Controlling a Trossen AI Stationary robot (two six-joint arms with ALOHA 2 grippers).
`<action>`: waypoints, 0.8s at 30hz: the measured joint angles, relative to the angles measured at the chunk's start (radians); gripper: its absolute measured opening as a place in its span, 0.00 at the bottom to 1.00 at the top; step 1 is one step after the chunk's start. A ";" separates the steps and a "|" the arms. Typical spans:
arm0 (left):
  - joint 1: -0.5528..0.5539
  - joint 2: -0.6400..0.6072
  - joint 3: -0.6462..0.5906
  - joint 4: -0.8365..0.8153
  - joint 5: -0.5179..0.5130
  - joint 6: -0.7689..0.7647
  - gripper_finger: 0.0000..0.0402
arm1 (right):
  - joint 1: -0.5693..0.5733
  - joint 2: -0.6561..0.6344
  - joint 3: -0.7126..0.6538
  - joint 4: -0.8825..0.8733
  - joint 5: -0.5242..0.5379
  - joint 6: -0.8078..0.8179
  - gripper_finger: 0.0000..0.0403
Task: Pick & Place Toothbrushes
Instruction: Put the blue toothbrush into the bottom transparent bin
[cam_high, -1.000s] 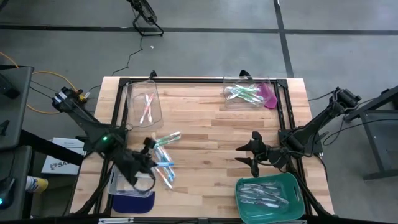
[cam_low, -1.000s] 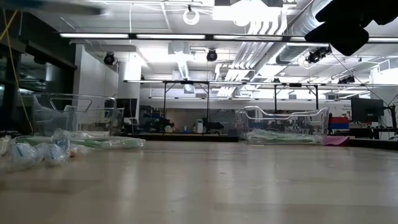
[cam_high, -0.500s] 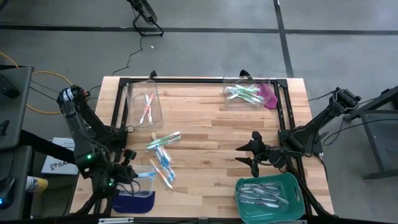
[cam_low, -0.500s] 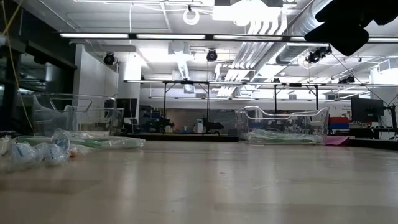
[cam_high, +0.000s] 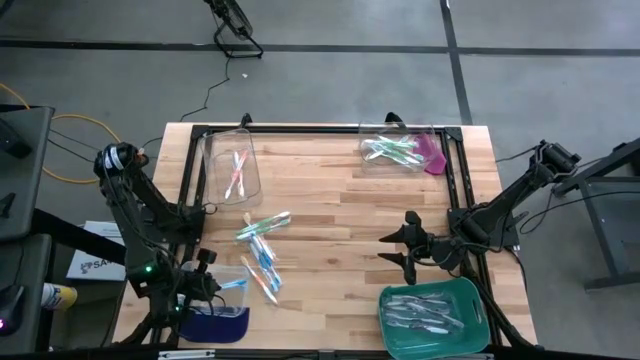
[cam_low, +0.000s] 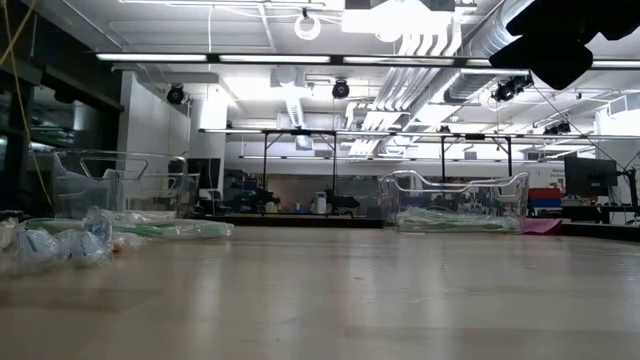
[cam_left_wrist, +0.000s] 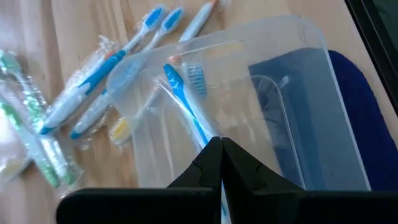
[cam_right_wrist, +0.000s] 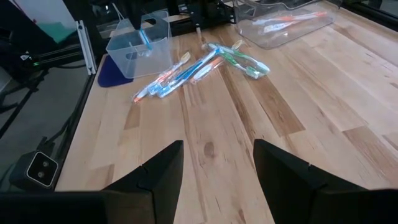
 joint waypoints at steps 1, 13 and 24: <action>0.000 0.002 -0.010 0.017 0.000 0.000 0.00 | 0.000 0.000 0.000 0.000 0.000 0.000 0.47; 0.000 0.003 -0.066 0.098 0.015 -0.003 0.00 | 0.000 0.000 0.000 0.000 0.000 0.000 0.47; 0.000 0.052 -0.066 0.095 0.010 -0.018 0.00 | 0.000 0.000 0.000 0.000 0.000 0.000 0.47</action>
